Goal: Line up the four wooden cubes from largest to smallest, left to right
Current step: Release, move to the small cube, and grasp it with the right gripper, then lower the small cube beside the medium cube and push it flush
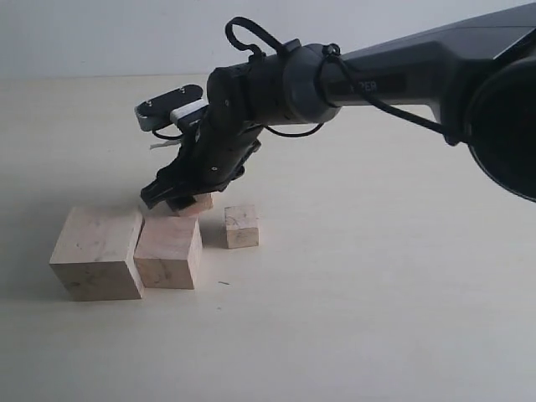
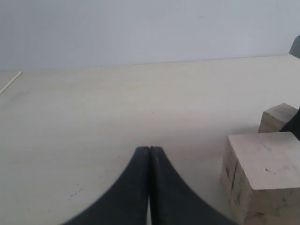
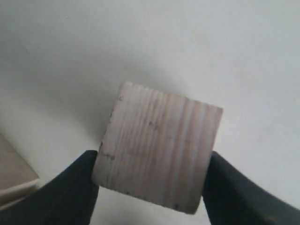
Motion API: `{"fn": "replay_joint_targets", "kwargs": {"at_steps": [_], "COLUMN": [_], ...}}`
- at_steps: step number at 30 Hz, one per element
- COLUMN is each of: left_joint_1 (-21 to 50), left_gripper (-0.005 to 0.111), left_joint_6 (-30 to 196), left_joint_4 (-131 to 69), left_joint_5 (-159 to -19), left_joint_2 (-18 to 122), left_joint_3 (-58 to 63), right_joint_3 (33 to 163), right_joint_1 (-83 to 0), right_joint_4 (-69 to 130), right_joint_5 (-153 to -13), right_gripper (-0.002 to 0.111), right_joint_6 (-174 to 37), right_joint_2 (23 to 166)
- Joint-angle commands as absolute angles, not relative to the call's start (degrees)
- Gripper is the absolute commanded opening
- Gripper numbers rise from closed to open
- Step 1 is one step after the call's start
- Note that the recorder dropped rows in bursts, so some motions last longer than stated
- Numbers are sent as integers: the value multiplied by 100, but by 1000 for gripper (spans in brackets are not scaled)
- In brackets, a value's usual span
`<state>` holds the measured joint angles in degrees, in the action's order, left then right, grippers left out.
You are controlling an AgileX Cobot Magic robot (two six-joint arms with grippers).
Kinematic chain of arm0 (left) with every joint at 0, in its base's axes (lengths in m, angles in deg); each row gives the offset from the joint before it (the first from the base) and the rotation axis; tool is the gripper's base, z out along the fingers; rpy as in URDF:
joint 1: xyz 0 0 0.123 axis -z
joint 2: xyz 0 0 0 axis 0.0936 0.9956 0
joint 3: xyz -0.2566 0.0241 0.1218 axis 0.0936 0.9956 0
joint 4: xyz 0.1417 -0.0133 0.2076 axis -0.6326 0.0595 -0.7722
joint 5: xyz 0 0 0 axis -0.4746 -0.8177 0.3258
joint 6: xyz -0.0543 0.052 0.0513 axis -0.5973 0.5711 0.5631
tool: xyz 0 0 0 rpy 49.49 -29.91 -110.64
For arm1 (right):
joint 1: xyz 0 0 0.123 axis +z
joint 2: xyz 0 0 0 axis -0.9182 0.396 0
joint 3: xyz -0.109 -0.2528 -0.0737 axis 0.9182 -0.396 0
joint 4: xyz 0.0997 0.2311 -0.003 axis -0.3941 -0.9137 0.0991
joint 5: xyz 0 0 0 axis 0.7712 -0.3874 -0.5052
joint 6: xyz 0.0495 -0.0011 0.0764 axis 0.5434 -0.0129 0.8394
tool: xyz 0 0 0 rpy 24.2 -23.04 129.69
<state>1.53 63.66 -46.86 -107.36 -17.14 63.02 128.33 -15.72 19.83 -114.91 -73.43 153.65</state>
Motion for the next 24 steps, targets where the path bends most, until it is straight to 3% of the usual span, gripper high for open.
{"fn": "replay_joint_targets", "kwargs": {"at_steps": [1, 10, 18, 24], "left_joint_1": [146, 146, 146, 146], "left_gripper": [0, 0, 0, 0], "left_joint_6": [6371, 6371, 6371, 6371], "left_joint_4": [-4683, -4683, -4683, -4683], "left_joint_5": [-10725, -10725, -10725, -10725], "left_joint_2": [-1750, -1750, -1750, -1750], "left_joint_3": [6306, 6306, 6306, 6306], "right_joint_3": [12873, 12873, 11741, 10607], "right_joint_1": [-1577, -1615, -1604, -1604], "right_joint_4": [2766, 4363, 2735, 1191], "right_joint_5": [-11451, -12577, -13290, -13259], "right_gripper": [1, 0, 0, 0], "right_joint_6": [-7169, -6822, -9356, -11465], "right_joint_2": [14912, 13046, 11909, 12227]}}
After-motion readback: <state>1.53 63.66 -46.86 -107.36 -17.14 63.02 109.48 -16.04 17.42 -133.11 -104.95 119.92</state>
